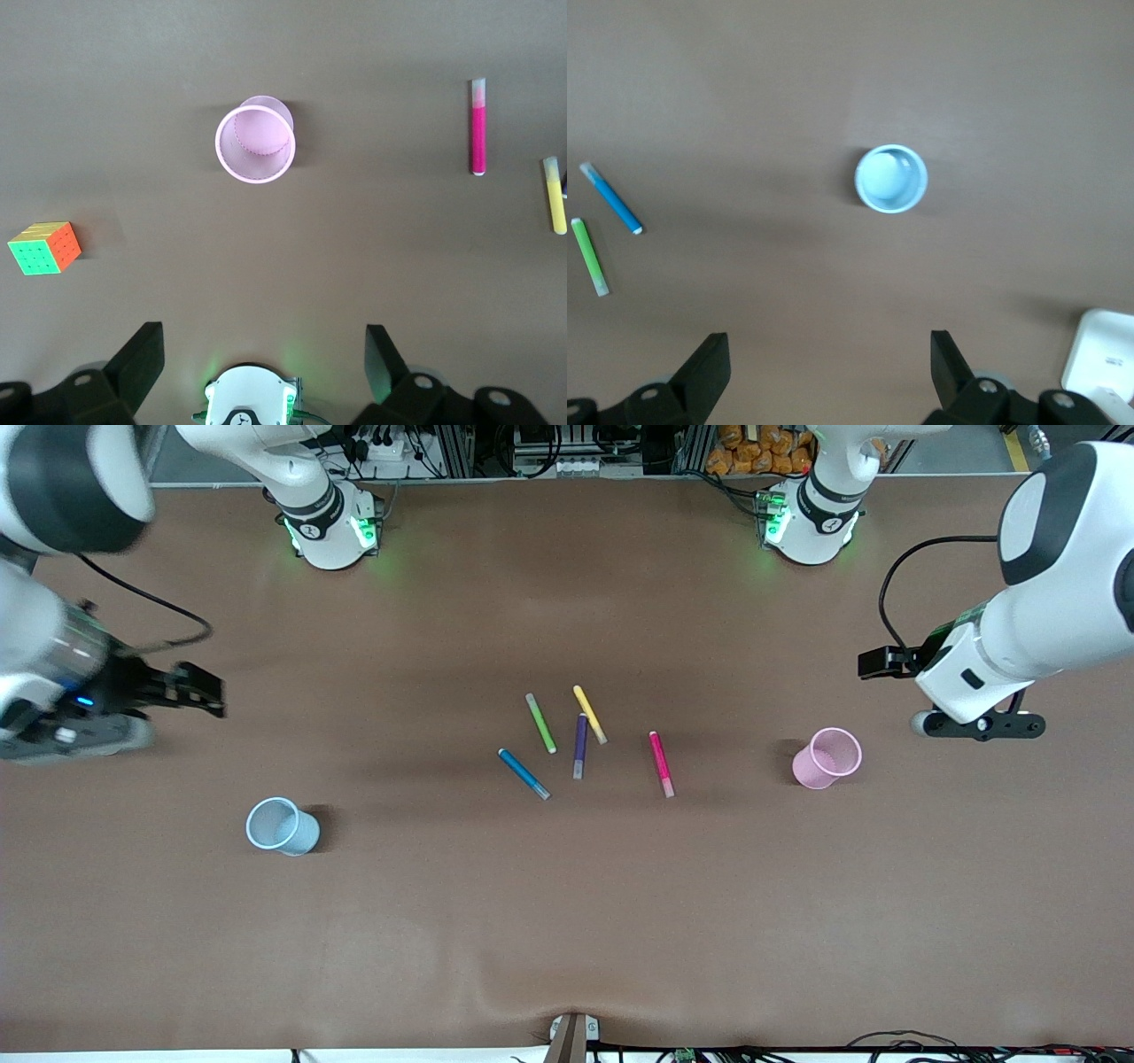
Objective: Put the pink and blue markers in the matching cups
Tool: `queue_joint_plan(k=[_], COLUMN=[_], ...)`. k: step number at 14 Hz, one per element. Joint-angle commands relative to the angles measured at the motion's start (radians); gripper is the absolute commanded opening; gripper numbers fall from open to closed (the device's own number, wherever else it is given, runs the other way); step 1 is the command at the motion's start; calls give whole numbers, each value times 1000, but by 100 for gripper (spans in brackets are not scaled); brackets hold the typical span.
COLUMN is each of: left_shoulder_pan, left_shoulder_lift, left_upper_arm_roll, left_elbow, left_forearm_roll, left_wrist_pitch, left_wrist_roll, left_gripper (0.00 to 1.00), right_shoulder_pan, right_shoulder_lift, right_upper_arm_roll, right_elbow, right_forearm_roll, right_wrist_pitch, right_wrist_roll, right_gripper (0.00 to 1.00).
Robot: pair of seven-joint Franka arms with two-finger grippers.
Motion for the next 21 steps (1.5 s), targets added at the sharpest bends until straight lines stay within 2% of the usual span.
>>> queue_joint_plan(k=[1, 2, 4, 8, 12, 15, 21], left_shoulder_pan=[0, 0, -3, -3, -3, -1, -32], left_shoulder_lift=[25, 38, 51, 85, 142, 180, 222], left_upper_arm_roll=[0, 0, 0, -15, -17, -15, -15], left_elbow=[25, 25, 25, 25, 32, 34, 32], left_forearm_roll=[-17, -17, -18, -23, -84, -113, -156], left_wrist_pitch=[-25, -25, -25, -25, -23, -19, 21], left_wrist_roll=[-3, -3, -3, -2, -2, -6, -34], left_gripper=[100, 100, 100, 100, 100, 100, 100], right_shoulder_pan=[75, 120, 186, 278, 324, 375, 440], right_shoulder_lift=[25, 38, 133, 161, 206, 288, 433], right_upper_arm_roll=[-8, -8, -8, -8, 4, 4, 4], right_elbow=[27, 27, 27, -8, -186, -190, -190], right_forearm_roll=[-4, -7, -2, 14, 91, 198, 202], right_wrist_pitch=[-13, -13, 39, 122, 422, 490, 687], right_wrist_roll=[9, 9, 9, 38, 51, 63, 46], right_gripper=[100, 100, 100, 100, 100, 100, 100])
